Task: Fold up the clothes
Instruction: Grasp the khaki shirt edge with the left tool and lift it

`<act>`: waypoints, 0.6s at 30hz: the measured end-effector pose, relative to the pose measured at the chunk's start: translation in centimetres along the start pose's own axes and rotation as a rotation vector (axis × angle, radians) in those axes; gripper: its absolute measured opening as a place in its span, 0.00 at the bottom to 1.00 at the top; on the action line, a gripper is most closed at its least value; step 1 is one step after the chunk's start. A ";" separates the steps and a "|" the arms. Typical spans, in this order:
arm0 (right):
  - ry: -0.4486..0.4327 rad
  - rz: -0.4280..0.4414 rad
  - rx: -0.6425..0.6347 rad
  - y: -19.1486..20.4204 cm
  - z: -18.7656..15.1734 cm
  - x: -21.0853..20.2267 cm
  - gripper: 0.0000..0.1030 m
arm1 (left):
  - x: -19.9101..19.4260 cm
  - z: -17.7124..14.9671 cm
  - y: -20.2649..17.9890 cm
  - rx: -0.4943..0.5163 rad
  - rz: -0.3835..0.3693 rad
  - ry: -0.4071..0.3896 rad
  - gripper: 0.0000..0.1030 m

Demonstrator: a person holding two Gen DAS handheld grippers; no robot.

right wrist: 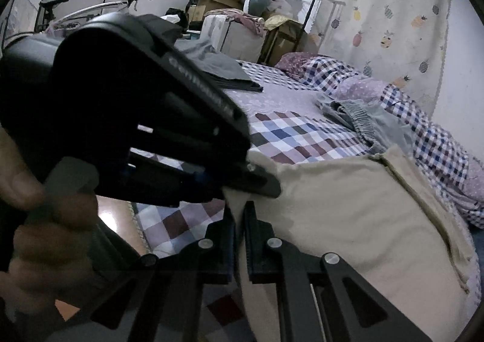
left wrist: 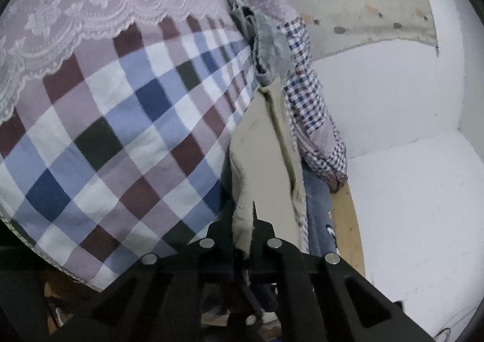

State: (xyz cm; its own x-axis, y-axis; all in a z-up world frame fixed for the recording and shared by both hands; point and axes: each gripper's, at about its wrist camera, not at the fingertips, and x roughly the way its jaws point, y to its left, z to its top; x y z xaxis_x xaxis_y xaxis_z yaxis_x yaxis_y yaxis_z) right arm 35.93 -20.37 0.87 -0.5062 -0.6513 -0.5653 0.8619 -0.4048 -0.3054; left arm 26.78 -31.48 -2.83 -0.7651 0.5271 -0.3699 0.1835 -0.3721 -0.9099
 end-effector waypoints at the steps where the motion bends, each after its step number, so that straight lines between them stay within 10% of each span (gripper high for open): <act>1: -0.001 -0.014 -0.007 0.1 -0.1 -0.1 0.06 | -0.3 0.0 -0.2 0.007 -0.003 -0.007 0.03; 8: 0.012 -0.136 -0.039 0.1 -1.3 -1.4 0.37 | -0.9 0.0 -1.6 0.028 -0.022 -0.002 0.03; 18: 0.069 -0.292 -0.133 -0.8 -4.4 -2.9 0.37 | -2.2 -0.1 -4.7 0.073 -0.094 -0.033 0.03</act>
State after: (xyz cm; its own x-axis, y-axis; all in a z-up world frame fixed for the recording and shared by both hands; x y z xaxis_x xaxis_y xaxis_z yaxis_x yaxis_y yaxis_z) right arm 36.85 -15.38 -0.67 -0.7331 -0.4736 -0.4882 0.6795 -0.4774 -0.5572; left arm 27.65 -30.82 2.26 -0.7968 0.5374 -0.2763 0.0658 -0.3774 -0.9237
